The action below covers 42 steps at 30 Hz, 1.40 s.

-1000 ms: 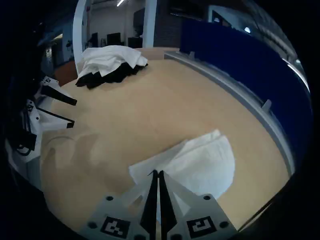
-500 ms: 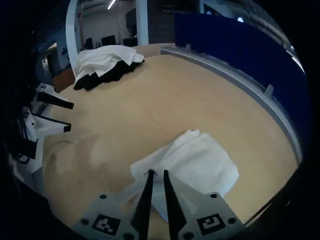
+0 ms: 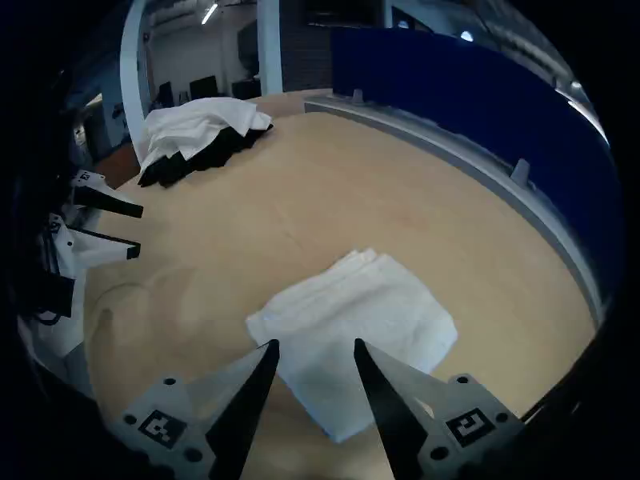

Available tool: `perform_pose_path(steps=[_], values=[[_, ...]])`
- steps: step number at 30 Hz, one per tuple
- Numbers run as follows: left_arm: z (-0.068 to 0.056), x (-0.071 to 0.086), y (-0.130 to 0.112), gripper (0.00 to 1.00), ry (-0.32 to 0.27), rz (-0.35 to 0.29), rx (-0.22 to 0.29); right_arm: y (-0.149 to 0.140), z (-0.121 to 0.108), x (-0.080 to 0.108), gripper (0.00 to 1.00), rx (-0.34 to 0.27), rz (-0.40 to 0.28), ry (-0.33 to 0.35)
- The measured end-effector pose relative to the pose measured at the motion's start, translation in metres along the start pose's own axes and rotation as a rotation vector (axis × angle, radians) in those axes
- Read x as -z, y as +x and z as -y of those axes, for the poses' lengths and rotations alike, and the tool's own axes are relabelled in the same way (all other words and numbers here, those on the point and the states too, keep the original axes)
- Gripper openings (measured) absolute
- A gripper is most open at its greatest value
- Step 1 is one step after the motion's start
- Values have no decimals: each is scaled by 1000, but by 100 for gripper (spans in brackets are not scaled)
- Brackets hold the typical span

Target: Fold towel

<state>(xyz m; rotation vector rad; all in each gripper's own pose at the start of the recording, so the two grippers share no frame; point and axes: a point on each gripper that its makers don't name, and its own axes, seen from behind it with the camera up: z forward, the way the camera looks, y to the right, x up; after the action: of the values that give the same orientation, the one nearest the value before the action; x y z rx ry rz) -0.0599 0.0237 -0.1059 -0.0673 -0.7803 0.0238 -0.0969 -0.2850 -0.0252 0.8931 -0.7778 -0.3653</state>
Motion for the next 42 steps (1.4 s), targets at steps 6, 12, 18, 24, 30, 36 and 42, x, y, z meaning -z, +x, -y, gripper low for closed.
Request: perform_pose_path(steps=[6, 12, 18, 24, 30, 36, 42], values=[[0, 1, 2, 90, 1, -3, 5, -19, -7, 10, 72, -31, 15, -26], [0, -1, 3, 90, 0, -3, 5, -38, -13, 22, 72, -56, 35, -51], [-2, -1, 4, 90, -3, -4, 4, -53, -20, 29, 72, -69, 54, -76], [-4, -2, 5, 90, -7, -5, 6, -66, -23, 30, 71, -74, 74, -87], [-4, -3, 2, 90, -9, -3, 7, -76, -22, 29, 61, -69, 91, -88], [-5, -3, 1, 90, -10, -1, 6, -81, -20, 26, 43, -83, 94, -79], [-5, -3, 2, 90, -11, 0, 6, -82, -20, 24, 28, -103, 86, -82]])
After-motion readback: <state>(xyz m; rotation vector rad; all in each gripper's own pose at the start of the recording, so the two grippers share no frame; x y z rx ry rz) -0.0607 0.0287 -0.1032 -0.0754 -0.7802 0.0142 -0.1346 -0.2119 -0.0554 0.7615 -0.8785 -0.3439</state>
